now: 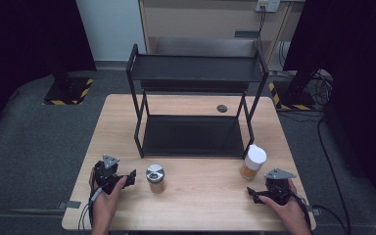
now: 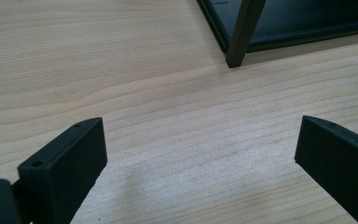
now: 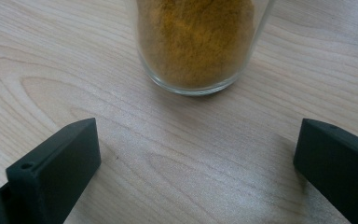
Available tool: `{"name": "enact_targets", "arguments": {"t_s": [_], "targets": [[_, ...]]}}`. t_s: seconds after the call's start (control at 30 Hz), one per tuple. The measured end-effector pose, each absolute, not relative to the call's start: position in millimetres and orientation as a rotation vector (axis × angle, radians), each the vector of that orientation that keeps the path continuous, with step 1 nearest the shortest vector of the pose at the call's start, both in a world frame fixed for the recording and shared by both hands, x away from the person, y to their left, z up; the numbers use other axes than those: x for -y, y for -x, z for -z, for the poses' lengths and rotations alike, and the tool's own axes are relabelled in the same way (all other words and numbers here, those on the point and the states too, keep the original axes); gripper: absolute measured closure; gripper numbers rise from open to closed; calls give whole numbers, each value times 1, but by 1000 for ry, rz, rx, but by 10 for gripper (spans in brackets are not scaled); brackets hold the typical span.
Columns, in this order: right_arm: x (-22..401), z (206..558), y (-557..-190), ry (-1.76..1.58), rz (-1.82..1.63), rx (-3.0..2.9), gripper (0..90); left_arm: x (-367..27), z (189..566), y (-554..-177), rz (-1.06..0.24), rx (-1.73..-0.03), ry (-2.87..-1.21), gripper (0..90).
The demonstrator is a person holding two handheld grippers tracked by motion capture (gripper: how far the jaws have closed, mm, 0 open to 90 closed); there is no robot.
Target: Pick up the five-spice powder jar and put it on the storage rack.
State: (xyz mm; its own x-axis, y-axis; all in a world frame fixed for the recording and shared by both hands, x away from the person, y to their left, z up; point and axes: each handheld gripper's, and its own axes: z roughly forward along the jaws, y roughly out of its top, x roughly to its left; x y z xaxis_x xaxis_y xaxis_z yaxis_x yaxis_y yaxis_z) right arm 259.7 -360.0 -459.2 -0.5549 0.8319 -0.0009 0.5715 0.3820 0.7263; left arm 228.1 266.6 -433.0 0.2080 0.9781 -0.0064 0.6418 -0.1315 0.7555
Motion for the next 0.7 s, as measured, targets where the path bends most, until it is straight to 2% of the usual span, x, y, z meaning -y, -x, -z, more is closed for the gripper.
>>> {"name": "enact_targets", "arguments": {"t_s": [0.57,0.7], "targets": [[360,459,-259,-1222,-980,-2279,14,-266,421,-217,-698,-1462,-1835,13],[360,459,-259,-1222,-980,-2279,14,-262,417,-212,-736,-1443,-1840,13]]}}
